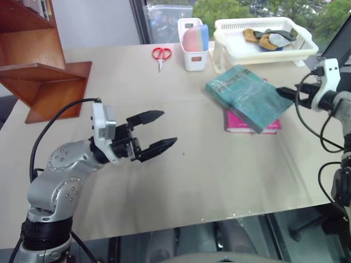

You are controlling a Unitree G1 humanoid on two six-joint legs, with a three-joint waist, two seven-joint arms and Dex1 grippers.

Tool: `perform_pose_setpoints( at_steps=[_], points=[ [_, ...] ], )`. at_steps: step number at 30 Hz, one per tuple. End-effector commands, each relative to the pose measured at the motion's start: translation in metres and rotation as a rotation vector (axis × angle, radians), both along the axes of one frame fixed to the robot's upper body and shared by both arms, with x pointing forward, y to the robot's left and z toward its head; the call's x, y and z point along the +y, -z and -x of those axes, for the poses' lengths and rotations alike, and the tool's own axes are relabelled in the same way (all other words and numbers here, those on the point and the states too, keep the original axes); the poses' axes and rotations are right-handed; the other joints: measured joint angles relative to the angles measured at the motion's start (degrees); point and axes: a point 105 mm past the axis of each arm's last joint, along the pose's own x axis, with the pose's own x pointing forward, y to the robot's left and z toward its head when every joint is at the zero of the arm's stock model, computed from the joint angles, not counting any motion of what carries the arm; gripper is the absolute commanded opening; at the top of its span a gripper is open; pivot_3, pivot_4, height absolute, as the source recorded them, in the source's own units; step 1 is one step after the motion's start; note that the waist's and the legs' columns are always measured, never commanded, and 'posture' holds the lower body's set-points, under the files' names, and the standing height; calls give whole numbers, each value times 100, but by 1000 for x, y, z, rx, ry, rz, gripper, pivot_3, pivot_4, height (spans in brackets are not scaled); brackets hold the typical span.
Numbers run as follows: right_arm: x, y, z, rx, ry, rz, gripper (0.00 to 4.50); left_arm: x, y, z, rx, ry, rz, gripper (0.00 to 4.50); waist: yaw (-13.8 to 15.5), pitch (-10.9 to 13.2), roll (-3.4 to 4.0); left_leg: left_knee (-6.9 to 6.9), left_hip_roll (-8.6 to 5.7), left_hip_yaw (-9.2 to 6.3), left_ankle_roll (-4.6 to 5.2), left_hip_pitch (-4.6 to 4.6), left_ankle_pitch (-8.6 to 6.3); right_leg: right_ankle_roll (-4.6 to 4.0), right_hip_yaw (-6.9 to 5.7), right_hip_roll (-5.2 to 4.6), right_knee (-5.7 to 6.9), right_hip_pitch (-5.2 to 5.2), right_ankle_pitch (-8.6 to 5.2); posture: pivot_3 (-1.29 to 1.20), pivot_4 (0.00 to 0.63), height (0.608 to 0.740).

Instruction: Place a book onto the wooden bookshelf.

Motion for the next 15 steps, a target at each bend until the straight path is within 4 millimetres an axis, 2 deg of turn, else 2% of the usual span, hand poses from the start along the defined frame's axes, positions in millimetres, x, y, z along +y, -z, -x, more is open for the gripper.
perform_pose_setpoints(
  at_steps=[1,8,13,15],
  points=[
    [23,-4,-9,-37,-67,74,3921,0,-5,5,-34,4,0,4500,1,0,0,-1,0,1,0,0,0,0,1,0,0,-2,0,0,150,740],
    [42,15,-28,13,-44,107,3921,1,-5,7,-33,-10,0,4500,12,0,0,-1,0,5,-1,-8,0,-1,2,-3,0,-9,0,0,150,740],
    [59,59,-18,166,-169,162,3921,3,-3,9,-33,-30,3,4500,6,-3,-5,-2,2,5,0,-3,0,-1,3,-2,2,-8,0,0,150,740],
    [65,69,-14,198,-218,169,3921,3,-3,10,-33,-36,5,4500,-7,-8,-11,-1,4,6,0,5,0,-1,4,-1,4,-3,0,0,150,740]
  ],
)
